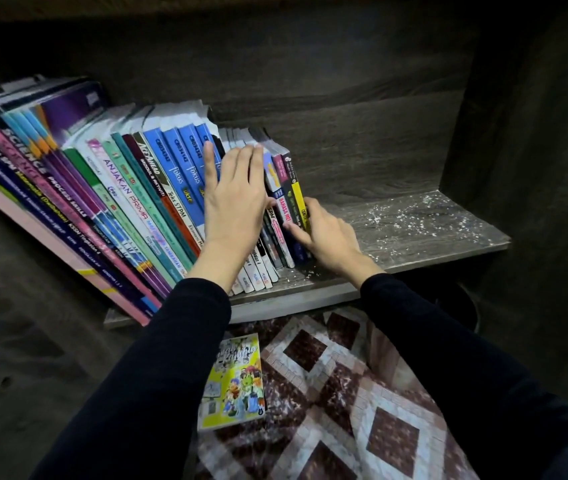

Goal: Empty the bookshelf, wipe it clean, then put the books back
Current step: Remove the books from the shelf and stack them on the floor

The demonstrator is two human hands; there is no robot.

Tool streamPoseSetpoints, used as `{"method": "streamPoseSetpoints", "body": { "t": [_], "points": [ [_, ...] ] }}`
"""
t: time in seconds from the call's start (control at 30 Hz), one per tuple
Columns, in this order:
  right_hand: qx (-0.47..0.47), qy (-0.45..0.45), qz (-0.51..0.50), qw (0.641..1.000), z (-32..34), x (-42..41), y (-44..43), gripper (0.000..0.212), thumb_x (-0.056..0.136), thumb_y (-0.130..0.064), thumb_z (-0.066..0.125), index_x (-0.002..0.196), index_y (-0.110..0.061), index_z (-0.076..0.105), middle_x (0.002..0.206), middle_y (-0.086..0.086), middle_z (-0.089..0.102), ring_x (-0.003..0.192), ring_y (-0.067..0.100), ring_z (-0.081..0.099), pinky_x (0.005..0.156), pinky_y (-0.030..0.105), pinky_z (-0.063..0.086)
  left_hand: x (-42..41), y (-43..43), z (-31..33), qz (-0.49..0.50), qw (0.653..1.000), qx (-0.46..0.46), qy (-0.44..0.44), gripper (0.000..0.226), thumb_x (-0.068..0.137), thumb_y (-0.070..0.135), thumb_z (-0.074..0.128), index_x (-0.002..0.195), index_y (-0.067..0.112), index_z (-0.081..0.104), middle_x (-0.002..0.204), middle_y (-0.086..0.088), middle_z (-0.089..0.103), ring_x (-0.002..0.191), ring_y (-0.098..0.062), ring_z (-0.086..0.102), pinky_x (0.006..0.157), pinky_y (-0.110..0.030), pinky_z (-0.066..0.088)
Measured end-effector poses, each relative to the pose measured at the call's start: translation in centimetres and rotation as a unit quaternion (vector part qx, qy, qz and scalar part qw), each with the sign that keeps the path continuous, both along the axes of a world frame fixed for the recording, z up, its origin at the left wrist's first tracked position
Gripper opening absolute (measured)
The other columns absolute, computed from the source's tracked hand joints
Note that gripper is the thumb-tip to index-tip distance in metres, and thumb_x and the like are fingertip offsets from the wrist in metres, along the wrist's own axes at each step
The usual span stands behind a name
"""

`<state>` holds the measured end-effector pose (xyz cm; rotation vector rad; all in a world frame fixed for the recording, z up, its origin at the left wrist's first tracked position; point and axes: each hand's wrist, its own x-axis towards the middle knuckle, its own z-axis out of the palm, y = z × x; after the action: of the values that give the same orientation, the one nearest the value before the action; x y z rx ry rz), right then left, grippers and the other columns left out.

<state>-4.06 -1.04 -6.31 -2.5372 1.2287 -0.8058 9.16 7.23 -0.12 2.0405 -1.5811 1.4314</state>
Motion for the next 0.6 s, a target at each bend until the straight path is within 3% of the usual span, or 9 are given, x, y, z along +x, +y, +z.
{"method": "streamPoseSetpoints", "body": {
  "t": [0.2, 0.6],
  "points": [
    [0.059, -0.041, -0.020, 0.997, -1.3, 0.8, 0.6, 0.068, 0.090, -0.038, 0.061, 0.142, -0.013, 0.025, 0.133, 0.012, 0.053, 0.111, 0.034, 0.058, 0.085, 0.042, 0.046, -0.1, 0.0, -0.1, 0.000, 1.000, 0.000, 0.008, 0.079, 0.071, 0.046, 0.074, 0.131, 0.002, 0.049, 0.128, -0.011, 0.058, 0.121, -0.026, 0.053, 0.111, -0.045, -0.002],
    [0.068, -0.088, -0.053, 0.992, -2.2, 1.6, 0.0, 0.054, 0.088, -0.031, 0.064, 0.128, -0.006, 0.038, 0.110, 0.017, 0.065, 0.097, 0.037, 0.062, 0.078, 0.041, 0.050, 0.2, -0.2, -0.2, -0.054, 0.998, -0.020, 0.020, 0.081, 0.065, 0.039, 0.082, 0.128, -0.002, 0.052, 0.123, -0.014, 0.060, 0.116, -0.029, 0.056, 0.111, -0.045, -0.002]
  ]
}}
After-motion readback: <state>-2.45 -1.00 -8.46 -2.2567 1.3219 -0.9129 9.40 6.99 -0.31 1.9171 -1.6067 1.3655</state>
